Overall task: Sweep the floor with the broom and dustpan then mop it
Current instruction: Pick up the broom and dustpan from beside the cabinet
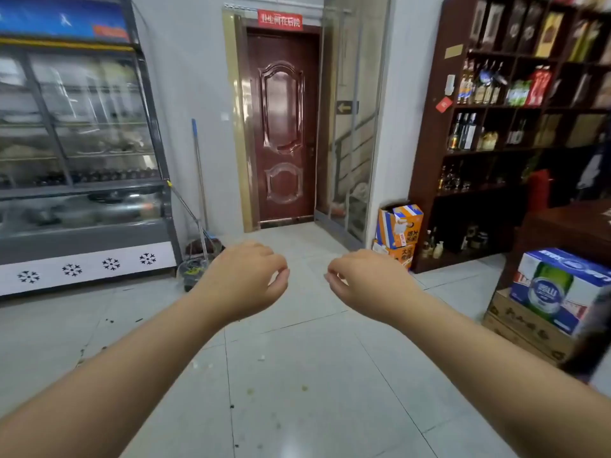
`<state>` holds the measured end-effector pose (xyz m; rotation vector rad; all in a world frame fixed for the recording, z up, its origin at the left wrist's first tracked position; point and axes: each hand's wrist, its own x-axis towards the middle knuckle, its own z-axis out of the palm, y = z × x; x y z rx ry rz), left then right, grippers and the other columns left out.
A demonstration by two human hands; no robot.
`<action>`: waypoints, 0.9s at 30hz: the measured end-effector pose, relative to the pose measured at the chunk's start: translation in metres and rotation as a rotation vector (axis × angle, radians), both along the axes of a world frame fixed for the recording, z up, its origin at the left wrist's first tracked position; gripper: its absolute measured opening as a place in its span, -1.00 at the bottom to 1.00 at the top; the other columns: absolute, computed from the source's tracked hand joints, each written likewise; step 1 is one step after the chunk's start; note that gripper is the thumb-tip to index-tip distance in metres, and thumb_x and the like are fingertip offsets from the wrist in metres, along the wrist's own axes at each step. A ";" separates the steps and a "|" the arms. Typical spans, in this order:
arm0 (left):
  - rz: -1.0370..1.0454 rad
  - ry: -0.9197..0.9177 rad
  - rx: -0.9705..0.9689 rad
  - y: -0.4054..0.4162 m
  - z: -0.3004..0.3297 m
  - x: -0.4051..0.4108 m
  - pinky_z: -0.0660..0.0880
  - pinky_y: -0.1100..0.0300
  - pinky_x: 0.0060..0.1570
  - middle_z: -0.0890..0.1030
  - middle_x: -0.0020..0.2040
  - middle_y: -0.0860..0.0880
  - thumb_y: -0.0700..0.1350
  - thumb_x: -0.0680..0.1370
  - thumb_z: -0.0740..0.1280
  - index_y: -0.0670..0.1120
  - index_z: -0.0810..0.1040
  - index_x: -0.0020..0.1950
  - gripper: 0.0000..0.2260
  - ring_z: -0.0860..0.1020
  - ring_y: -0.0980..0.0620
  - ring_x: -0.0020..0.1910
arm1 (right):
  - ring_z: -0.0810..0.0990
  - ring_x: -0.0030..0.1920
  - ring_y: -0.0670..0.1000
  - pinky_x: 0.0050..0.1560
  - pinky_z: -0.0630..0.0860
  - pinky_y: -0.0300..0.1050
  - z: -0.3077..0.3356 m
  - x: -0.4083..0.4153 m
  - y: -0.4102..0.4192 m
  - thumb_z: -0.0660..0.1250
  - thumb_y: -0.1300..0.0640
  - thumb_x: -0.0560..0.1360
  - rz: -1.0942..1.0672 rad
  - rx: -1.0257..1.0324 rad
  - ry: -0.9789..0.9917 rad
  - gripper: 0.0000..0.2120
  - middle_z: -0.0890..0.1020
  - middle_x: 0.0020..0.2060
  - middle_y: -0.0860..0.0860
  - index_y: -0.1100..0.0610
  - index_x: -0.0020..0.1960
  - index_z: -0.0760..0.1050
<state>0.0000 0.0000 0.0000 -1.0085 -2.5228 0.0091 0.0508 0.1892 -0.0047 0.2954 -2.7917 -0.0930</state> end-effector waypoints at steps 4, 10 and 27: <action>-0.004 -0.005 0.004 0.046 -0.006 -0.055 0.43 0.15 -0.02 0.61 -0.05 0.05 0.04 0.59 0.08 0.01 0.57 0.08 -0.70 0.49 0.07 -0.03 | 0.51 -0.09 0.03 -0.15 0.43 -0.11 -0.003 -0.050 0.049 0.04 -0.02 0.60 0.004 -0.017 0.004 -0.67 0.59 -0.11 0.02 0.11 0.02 0.53; 0.001 0.081 0.044 0.107 0.011 -0.174 0.44 0.16 -0.10 0.59 -0.10 0.06 0.03 0.58 0.09 0.01 0.56 0.04 -0.73 0.48 0.06 -0.04 | 0.51 -0.12 0.03 -0.21 0.41 -0.12 0.006 -0.162 0.115 0.05 0.00 0.60 0.014 -0.008 0.101 -0.68 0.58 -0.14 0.04 0.13 -0.05 0.52; 0.012 0.122 0.045 0.265 0.012 -0.527 0.44 0.21 -0.18 0.61 -0.11 0.07 0.04 0.57 0.09 0.05 0.53 0.10 -0.73 0.50 0.07 -0.11 | 0.41 -0.26 0.02 -0.30 0.25 -0.14 0.014 -0.527 0.273 0.05 0.01 0.59 0.088 0.037 0.190 -0.73 0.43 -0.31 -0.04 0.11 -0.11 0.44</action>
